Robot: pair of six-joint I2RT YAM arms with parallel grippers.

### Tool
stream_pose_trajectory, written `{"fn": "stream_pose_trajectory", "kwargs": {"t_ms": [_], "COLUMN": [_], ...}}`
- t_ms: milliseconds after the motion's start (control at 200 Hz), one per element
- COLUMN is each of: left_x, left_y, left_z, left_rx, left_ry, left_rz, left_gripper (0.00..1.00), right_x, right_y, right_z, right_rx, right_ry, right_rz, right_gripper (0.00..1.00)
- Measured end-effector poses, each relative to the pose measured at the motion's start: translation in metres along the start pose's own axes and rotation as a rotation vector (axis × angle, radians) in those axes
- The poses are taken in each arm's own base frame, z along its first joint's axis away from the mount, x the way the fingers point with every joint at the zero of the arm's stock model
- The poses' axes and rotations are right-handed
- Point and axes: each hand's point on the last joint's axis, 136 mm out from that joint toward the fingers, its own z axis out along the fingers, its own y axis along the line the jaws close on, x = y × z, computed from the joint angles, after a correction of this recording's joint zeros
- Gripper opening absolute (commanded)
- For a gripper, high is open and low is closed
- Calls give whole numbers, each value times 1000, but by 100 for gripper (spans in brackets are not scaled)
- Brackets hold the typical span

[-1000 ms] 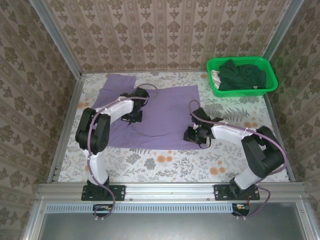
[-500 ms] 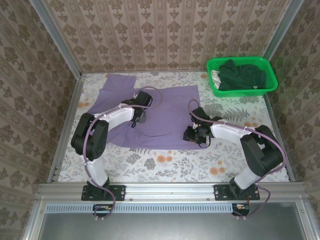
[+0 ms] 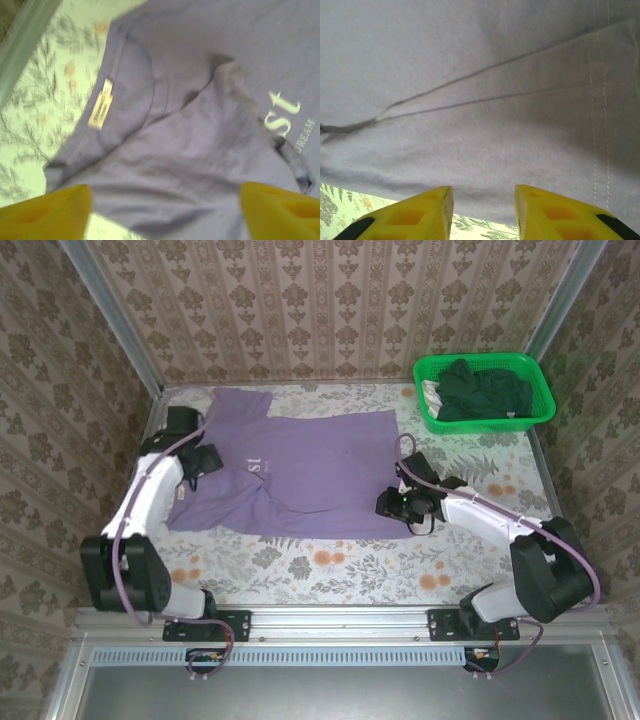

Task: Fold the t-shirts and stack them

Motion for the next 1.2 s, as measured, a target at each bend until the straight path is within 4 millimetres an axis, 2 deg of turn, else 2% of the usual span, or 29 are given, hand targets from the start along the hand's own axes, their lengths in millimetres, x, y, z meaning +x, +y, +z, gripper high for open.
{"fn": "stream_pose_trajectory", "kwargs": {"t_ms": [45, 85, 190, 255, 310, 390, 475, 610, 650, 700, 745, 800, 960, 1080, 1200], "left_x": [22, 44, 108, 132, 141, 142, 134, 124, 123, 123, 125, 129, 129, 121, 112], "left_y": [12, 22, 45, 55, 62, 68, 72, 70, 69, 69, 74, 81, 94, 115, 137], "left_z": [6, 15, 37, 41, 42, 45, 50, 69, 75, 83, 84, 83, 82, 82, 76], "left_rx": [8, 2, -26, -41, -47, -44, -26, 14, 20, 12, -16, -58, -95, -149, -208], "left_ry": [66, 142, 364, 447, 481, 486, 462, 457, 465, 479, 502, 530, 545, 493, 418], "left_rz": [-37, -63, -145, -204, -247, -320, -388, -465, -473, -477, -480, -470, -448, -453, -470], "left_gripper": [58, 57, 67, 72, 75, 78, 76, 74, 67, 52, 37, 26, 17, 2, 3], "right_x": [6, 11, 16, 19, 22, 24, 23, 21, 21, 19, 19, 17, 14, 12, 12], "right_y": [-5, -9, -12, -15, -19, -24, -28, -31, -32, -32, -34, -35, -40, -48, -52], "right_z": [3, 5, 11, 18, 23, 28, 29, 30, 31, 32, 33, 33, 33, 32, 30], "right_rx": [8, 15, 24, 40, 55, 72, 80, 83, 83, 83, 87, 94, 107, 108, 93], "right_ry": [15, 30, 62, 86, 104, 121, 122, 119, 121, 121, 124, 129, 125, 125, 114], "right_rz": [4, 9, 18, 25, 38, 58, 89, 134, 144, 164, 187, 216, 309, 395, 451], "right_gripper": [38, 39, 38, 38, 38, 37, 37, 38, 38, 38, 38, 38, 36, 35, 35]}}
